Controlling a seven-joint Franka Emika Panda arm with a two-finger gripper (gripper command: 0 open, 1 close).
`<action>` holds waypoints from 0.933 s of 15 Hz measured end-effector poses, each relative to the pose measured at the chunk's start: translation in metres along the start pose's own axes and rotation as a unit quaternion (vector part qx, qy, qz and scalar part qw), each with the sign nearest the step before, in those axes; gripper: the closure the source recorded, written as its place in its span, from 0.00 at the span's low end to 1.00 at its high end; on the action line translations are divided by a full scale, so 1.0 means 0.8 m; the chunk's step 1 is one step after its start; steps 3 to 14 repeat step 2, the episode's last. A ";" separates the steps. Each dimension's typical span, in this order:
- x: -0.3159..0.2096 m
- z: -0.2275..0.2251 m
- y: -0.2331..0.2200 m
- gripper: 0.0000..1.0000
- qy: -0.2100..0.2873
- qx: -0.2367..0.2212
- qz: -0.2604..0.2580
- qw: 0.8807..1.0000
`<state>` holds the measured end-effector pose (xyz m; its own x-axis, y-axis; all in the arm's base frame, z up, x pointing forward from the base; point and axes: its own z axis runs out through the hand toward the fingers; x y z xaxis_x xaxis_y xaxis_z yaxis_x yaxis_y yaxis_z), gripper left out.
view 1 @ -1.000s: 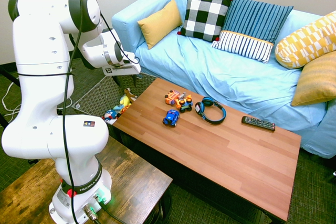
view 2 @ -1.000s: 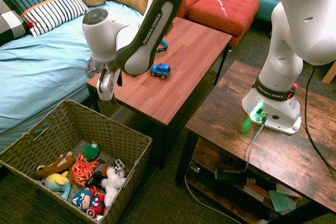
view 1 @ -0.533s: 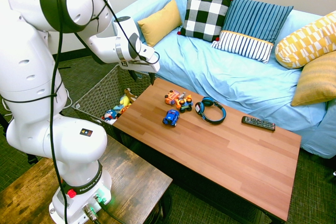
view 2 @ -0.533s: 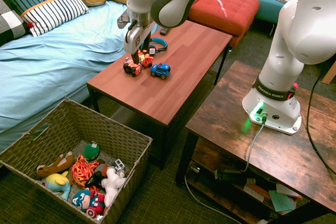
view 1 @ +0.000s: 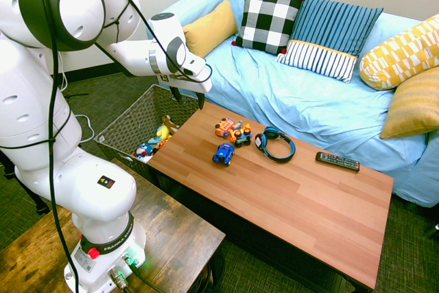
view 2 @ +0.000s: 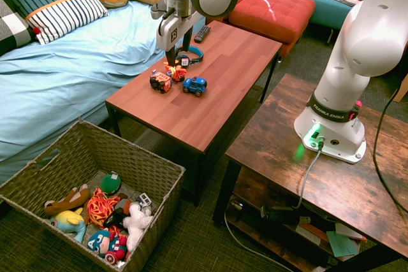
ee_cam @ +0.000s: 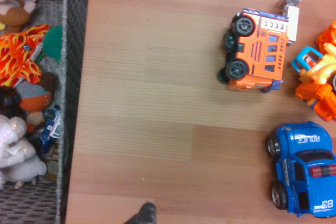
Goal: Put the stuffed toy in the basket
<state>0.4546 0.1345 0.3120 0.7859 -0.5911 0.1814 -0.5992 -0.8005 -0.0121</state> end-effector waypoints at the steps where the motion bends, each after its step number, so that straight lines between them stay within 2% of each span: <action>1: 0.000 -0.003 0.000 0.00 -0.002 0.001 0.001 1.000; 14: 0.001 -0.007 0.000 0.00 -0.002 0.001 0.001 1.000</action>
